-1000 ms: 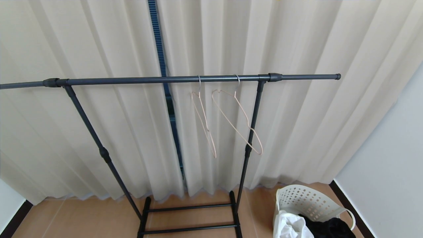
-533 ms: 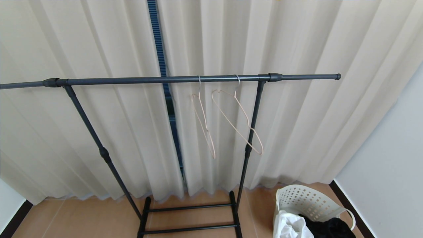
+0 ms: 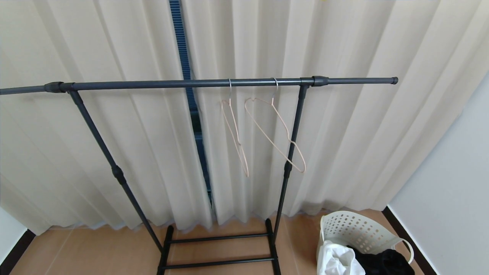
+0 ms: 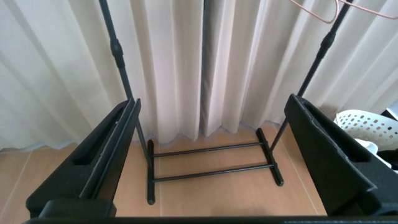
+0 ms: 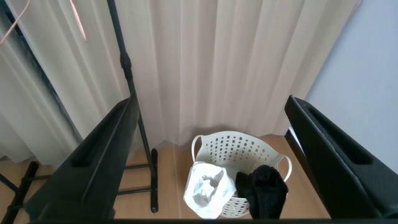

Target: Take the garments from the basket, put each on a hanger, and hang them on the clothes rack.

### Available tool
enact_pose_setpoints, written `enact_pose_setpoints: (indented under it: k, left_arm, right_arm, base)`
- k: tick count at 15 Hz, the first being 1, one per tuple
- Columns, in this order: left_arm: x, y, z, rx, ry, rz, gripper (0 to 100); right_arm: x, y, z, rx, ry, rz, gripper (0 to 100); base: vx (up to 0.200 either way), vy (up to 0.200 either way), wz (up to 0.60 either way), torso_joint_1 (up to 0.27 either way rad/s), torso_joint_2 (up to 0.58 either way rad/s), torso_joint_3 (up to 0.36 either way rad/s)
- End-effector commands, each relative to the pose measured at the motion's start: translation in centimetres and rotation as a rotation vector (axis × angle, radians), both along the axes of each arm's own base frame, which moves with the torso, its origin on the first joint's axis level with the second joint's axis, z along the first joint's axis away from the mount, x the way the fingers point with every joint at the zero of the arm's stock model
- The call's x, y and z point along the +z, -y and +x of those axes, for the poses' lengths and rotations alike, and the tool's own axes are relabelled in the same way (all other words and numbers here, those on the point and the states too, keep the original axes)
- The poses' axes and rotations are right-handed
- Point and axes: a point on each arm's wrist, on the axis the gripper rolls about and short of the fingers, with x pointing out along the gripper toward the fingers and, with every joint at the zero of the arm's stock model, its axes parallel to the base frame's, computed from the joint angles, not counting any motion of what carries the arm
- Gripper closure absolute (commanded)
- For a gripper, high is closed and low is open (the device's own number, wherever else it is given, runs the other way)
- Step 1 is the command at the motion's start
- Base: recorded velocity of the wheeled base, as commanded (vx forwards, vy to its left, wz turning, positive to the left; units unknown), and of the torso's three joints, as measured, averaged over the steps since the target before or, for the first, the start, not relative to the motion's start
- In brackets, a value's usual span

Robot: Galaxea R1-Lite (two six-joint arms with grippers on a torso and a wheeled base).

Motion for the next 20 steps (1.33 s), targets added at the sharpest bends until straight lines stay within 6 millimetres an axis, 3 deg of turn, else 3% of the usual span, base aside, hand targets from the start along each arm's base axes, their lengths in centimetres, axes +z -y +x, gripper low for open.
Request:
enact_pose_setpoints:
  k: [1,14,20]
  left_arm:
    - [0.01,0.01,0.01,0.000,0.000,0.000,0]
    - [0.05,0.00,0.00,0.003,0.000,-0.020,0]
    - [0.09,0.00,-0.02,0.003,0.001,-0.022,0]
  right_arm:
    - [0.00,0.00,0.00,0.000,0.000,0.000,0]
    - [0.00,0.00,0.00,0.001,0.001,0.009,0]
    - [0.00,0.00,0.00,0.001,0.001,0.011,0]
  base:
    - [0.000,0.000,0.00,-0.149,0.34,0.188]
    - [0.000,0.000,0.00,-0.158,0.36,0.209]
    - [0.000,0.000,0.00,-0.210,0.53,0.320]
